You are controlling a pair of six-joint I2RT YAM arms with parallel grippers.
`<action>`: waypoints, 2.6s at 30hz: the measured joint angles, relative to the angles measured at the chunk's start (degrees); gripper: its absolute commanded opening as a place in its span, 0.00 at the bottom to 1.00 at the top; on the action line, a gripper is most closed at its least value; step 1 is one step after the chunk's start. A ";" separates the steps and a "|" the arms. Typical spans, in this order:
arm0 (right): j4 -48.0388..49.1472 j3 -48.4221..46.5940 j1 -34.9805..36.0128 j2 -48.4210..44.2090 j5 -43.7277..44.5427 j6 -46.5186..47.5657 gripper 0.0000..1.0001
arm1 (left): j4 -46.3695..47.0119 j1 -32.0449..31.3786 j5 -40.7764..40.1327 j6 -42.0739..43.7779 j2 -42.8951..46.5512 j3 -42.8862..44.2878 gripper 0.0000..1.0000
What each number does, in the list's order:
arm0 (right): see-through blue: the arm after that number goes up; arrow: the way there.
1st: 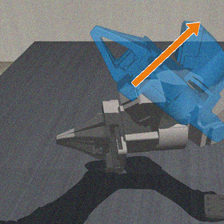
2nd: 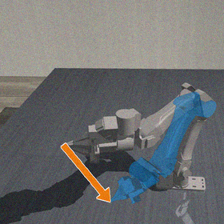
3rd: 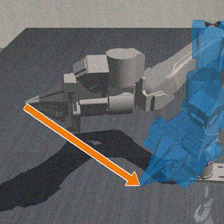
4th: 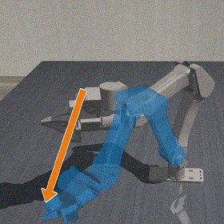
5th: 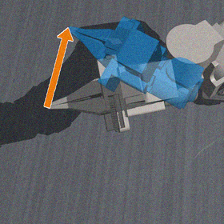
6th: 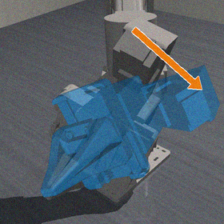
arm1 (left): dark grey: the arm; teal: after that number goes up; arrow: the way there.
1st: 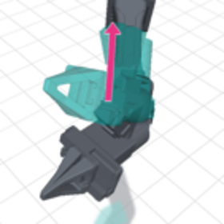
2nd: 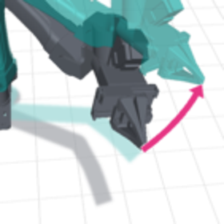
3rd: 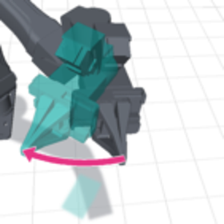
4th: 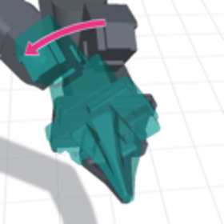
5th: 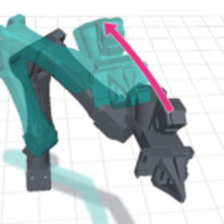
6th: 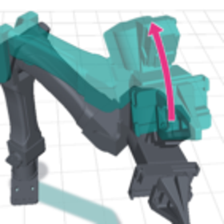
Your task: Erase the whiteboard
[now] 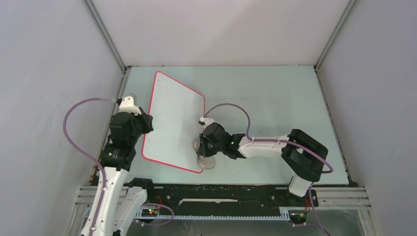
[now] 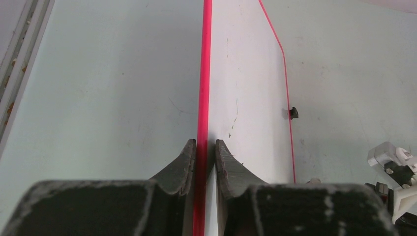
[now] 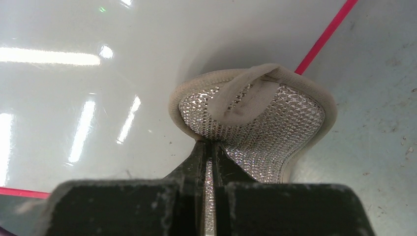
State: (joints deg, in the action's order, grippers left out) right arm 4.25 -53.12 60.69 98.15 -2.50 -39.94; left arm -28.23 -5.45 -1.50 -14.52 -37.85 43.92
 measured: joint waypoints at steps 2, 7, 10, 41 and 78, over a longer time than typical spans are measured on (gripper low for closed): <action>-3.91 -3.15 0.74 0.98 0.59 1.14 0.00 | 0.09 0.00 -0.07 0.02 -0.02 0.00 0.00; -12.68 -15.17 3.39 3.98 1.77 4.76 0.00 | 0.22 0.00 -0.35 0.13 -0.02 0.00 0.00; -13.18 -24.30 5.53 5.92 0.31 6.08 0.00 | 0.17 0.00 -0.39 0.11 0.00 0.00 0.00; -0.15 -30.69 -8.83 15.41 -7.85 -2.43 0.00 | -0.17 0.00 -0.48 0.07 0.09 -0.11 0.00; -13.84 -63.63 -14.97 35.06 -1.22 2.99 0.00 | -0.90 -0.07 -0.31 0.02 -0.26 -0.11 0.00</action>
State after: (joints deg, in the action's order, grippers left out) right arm -9.58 -116.75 45.71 133.21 -3.73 -36.95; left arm -29.12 -5.52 -1.80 -14.50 -38.11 43.81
